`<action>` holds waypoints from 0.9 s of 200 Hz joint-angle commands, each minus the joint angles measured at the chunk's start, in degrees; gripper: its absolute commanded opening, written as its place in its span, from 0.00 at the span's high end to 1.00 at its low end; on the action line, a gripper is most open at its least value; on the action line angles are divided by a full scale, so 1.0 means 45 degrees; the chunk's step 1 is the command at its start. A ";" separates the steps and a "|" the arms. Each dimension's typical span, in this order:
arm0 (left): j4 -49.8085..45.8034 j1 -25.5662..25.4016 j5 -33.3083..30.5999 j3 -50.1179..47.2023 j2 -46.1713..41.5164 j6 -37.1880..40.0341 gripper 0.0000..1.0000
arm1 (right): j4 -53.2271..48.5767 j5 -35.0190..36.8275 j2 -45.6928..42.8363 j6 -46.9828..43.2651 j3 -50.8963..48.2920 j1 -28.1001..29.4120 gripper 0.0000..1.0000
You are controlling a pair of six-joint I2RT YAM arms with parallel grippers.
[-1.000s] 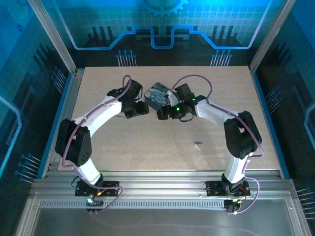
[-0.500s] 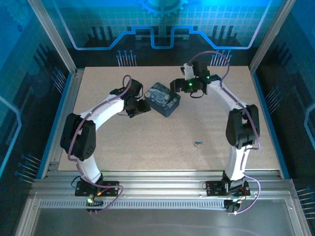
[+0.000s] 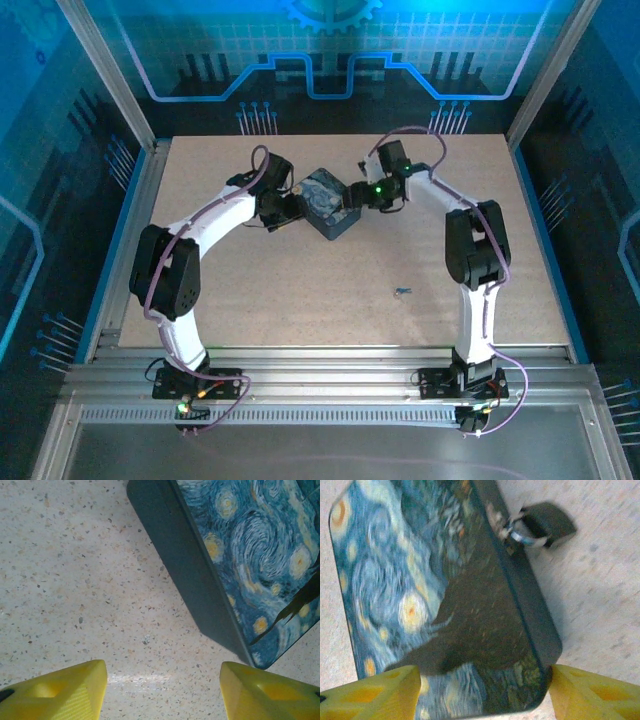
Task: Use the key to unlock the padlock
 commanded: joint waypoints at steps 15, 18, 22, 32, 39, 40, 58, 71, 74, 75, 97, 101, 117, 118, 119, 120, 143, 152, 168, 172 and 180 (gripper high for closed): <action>-0.0211 0.0533 0.0124 -0.0372 -0.0297 -0.0082 0.38 | 0.0990 -0.0788 -0.1369 0.0667 -0.1380 0.1142 0.32; -0.0206 0.0557 0.0097 -0.0392 -0.0318 -0.0081 0.38 | 0.1049 -0.0779 -0.1424 0.0707 -0.1444 0.1268 0.32; -0.0208 0.0618 0.0086 -0.0435 -0.0362 -0.0076 0.38 | 0.1122 -0.0711 -0.1482 0.0745 -0.1549 0.1425 0.32; -0.0238 0.0755 0.0068 -0.0480 -0.0449 -0.0061 0.38 | 0.1269 -0.0608 -0.1576 0.0900 -0.1673 0.1829 0.32; -0.0239 0.0825 0.0055 -0.0523 -0.0497 -0.0047 0.38 | 0.1392 -0.0600 -0.1603 0.1018 -0.1706 0.2078 0.31; -0.0230 0.0833 0.0050 -0.0525 -0.0515 -0.0044 0.38 | 0.1406 -0.0592 -0.1600 0.1047 -0.1707 0.2120 0.31; -0.0292 0.0993 -0.0005 -0.0554 -0.0654 0.0006 0.38 | 0.1689 -0.0696 -0.1568 0.1408 -0.1620 0.2791 0.31; -0.0386 0.1057 -0.0096 -0.0547 -0.0779 0.0091 0.38 | 0.1614 -0.0670 -0.1414 0.1478 -0.1305 0.3298 0.31; -0.0411 0.1074 -0.0123 -0.0546 -0.0803 0.0116 0.38 | 0.1561 -0.0665 -0.1342 0.1470 -0.1198 0.3393 0.31; -0.0433 0.1075 -0.0127 -0.0536 -0.0815 0.0125 0.38 | 0.1540 -0.0653 -0.1323 0.1478 -0.1169 0.3432 0.31; -0.0656 0.1164 -0.0429 -0.0431 -0.0959 0.0333 0.38 | 0.1264 -0.0622 -0.0897 0.1556 -0.0529 0.4022 0.30; -0.0697 0.1188 -0.0453 -0.0425 -0.0986 0.0353 0.38 | 0.1274 -0.0640 -0.0850 0.1639 -0.0474 0.4069 0.30; -0.0776 0.1286 -0.0532 -0.0398 -0.1116 0.0438 0.38 | 0.1549 -0.0879 -0.1028 0.1984 -0.0622 0.4005 0.30; -0.0771 0.1289 -0.0536 -0.0404 -0.1137 0.0452 0.38 | 0.1563 -0.0887 -0.1039 0.1989 -0.0647 0.3982 0.30; -0.0779 0.1300 -0.0528 -0.0406 -0.1148 0.0459 0.38 | 0.1570 -0.0891 -0.1064 0.1991 -0.0669 0.3970 0.30; -0.0792 0.1305 -0.0524 -0.0408 -0.1163 0.0462 0.38 | 0.1583 -0.0884 -0.1106 0.2002 -0.0680 0.3965 0.30; -0.0905 0.1388 -0.0651 -0.0299 -0.1227 0.0655 0.38 | 0.1584 -0.0741 -0.2020 0.1947 -0.1226 0.3582 0.30; -0.0991 0.1390 -0.0697 -0.0209 -0.1216 0.0715 0.38 | 0.1576 -0.0650 -0.2343 0.1909 -0.1454 0.3326 0.30; -0.1019 0.1389 -0.0695 -0.0204 -0.1212 0.0701 0.38 | 0.1416 -0.0575 -0.2570 0.1815 -0.1609 0.2808 0.30; -0.0990 0.1389 -0.0678 -0.0228 -0.1239 0.0683 0.38 | 0.1338 -0.0545 -0.2555 0.1772 -0.1581 0.2686 0.30; -0.0994 0.1391 -0.0643 -0.0281 -0.1292 0.0680 0.38 | 0.1166 -0.0526 -0.2408 0.1643 -0.1426 0.2480 0.29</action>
